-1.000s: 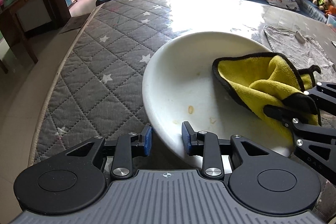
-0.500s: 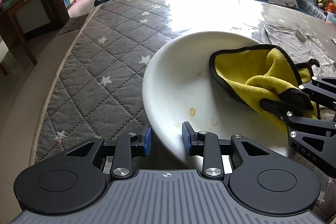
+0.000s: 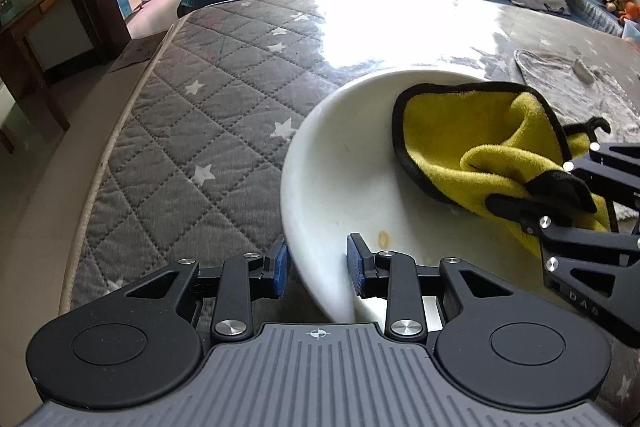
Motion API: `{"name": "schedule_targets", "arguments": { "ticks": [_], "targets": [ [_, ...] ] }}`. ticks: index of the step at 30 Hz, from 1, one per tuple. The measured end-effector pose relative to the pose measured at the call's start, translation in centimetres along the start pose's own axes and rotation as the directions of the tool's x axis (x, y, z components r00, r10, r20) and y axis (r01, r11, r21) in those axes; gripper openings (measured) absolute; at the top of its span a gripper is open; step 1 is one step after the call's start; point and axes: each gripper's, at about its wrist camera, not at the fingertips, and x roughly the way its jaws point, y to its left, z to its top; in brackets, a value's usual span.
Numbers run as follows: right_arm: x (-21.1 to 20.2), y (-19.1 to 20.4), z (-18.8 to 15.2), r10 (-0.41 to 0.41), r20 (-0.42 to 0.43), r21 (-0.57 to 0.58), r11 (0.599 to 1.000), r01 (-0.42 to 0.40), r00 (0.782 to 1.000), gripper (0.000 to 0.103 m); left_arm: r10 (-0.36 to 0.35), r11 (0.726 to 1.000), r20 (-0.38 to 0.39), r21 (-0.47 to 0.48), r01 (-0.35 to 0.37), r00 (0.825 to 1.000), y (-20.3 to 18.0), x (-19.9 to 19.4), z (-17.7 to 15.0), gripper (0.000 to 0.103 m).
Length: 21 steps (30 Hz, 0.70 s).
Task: Clean bowl
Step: 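Drag the yellow cloth toward the bowl rim with the right gripper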
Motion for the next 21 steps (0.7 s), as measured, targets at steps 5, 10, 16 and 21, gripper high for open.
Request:
{"name": "schedule_targets", "arguments": {
  "ticks": [5, 10, 16, 21],
  "targets": [
    [0.5, -0.1, 0.5, 0.013, 0.01, 0.016, 1.0, -0.013, 1.0, 0.022, -0.001, 1.0, 0.017, 0.01, 0.001, 1.0, 0.2, 0.6, 0.7, 0.032],
    [-0.1, -0.3, 0.4, 0.021, 0.032, 0.032, 0.999, -0.022, 0.999, 0.029, 0.004, 1.0, 0.041, 0.019, -0.005, 0.999, 0.2, 0.7, 0.6, 0.033],
    [-0.7, -0.3, 0.5, 0.017, 0.05, 0.038, 0.999, -0.018, 0.999, 0.031, 0.01, 1.0, 0.054, -0.002, -0.01, 0.998, 0.5, 0.6, 0.4, 0.037],
    [-0.5, 0.2, 0.7, 0.017, 0.035, 0.021, 1.0, -0.018, 0.999, 0.031, 0.003, 1.0, 0.056, -0.01, -0.002, 0.998, 0.2, 0.6, 0.4, 0.03]
  ]
}}
